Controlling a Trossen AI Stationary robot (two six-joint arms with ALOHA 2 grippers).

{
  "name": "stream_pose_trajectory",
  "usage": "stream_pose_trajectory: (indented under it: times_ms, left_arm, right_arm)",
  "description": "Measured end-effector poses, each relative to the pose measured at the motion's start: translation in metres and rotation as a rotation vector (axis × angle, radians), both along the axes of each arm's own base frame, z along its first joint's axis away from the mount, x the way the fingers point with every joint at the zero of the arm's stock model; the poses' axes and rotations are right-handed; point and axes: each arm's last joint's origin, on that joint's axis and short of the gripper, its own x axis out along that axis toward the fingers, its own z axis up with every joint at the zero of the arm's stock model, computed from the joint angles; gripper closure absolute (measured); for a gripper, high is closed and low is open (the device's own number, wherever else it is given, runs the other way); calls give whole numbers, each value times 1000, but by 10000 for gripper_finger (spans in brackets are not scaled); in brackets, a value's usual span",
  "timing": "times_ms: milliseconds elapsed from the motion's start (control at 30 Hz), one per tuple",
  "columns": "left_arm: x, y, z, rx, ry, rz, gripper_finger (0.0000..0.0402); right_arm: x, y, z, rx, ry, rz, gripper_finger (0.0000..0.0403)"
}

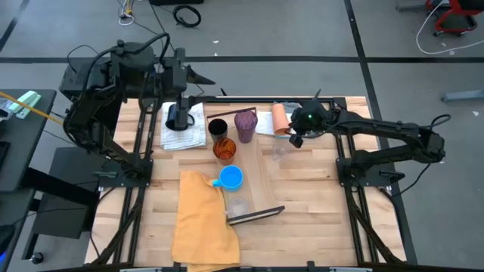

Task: Stack small to large cups/mugs on shelf
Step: Put the light orange cup on the shelf

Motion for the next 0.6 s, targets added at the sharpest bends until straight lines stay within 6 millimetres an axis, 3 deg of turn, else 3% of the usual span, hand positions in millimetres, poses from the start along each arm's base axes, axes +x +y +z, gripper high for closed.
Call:
stream_pose_trajectory:
  times_ms: [200,600]
  left_arm:
    - [-2,7,0,7,7,40,230]
    - [-6,19,-6,58,83,78,228]
  right_arm:
    - [-3,-8,-15,109,86,50,356]
    - [5,-15,-31,143,140,-70,235]
